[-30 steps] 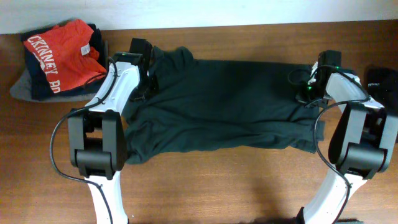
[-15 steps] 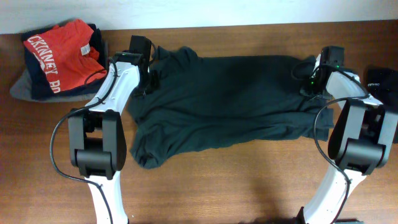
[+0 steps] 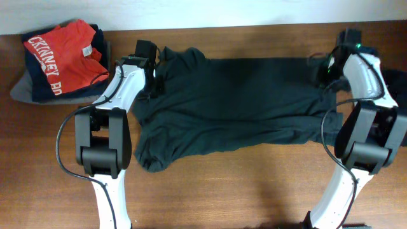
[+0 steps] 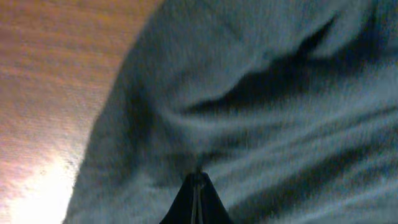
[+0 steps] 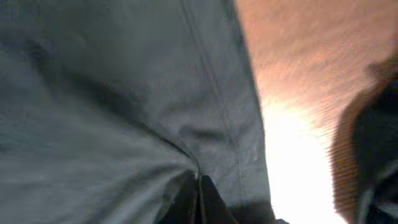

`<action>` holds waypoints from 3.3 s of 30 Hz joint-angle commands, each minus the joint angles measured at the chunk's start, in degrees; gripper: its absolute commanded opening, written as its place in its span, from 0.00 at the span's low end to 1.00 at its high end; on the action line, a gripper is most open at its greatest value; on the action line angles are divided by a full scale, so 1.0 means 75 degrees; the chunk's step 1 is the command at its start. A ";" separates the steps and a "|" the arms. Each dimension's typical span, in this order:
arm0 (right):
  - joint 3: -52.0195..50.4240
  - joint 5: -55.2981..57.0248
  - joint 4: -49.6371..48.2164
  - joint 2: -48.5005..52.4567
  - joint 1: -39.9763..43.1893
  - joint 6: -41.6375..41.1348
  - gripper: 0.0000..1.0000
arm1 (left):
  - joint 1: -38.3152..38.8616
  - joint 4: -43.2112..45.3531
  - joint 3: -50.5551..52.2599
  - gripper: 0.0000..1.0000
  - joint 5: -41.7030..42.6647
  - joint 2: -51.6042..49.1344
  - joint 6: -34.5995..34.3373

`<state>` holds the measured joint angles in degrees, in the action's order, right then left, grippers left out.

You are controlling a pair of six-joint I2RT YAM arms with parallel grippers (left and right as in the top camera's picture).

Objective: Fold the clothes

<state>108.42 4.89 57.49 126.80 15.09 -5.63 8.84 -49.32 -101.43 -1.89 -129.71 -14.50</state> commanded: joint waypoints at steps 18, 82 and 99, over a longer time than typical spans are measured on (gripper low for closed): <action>0.0702 -0.0973 0.1058 0.0000 0.0020 -0.0108 0.04 | -0.0437 0.0670 -0.0117 0.01 -0.0268 -0.0851 0.0697; -0.1000 -0.1918 0.5190 -0.5779 -0.0026 -0.0082 0.81 | -0.0822 -0.6260 -0.3891 0.99 0.0388 0.3678 -0.0644; -0.4666 -0.2632 0.2372 -0.5814 -0.0023 -0.0087 0.99 | -0.0221 -0.3008 0.3468 0.99 0.1367 0.5103 -0.0635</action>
<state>76.07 -13.23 76.40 82.78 15.07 -6.07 7.18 -73.67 -79.33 6.66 -90.83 -18.50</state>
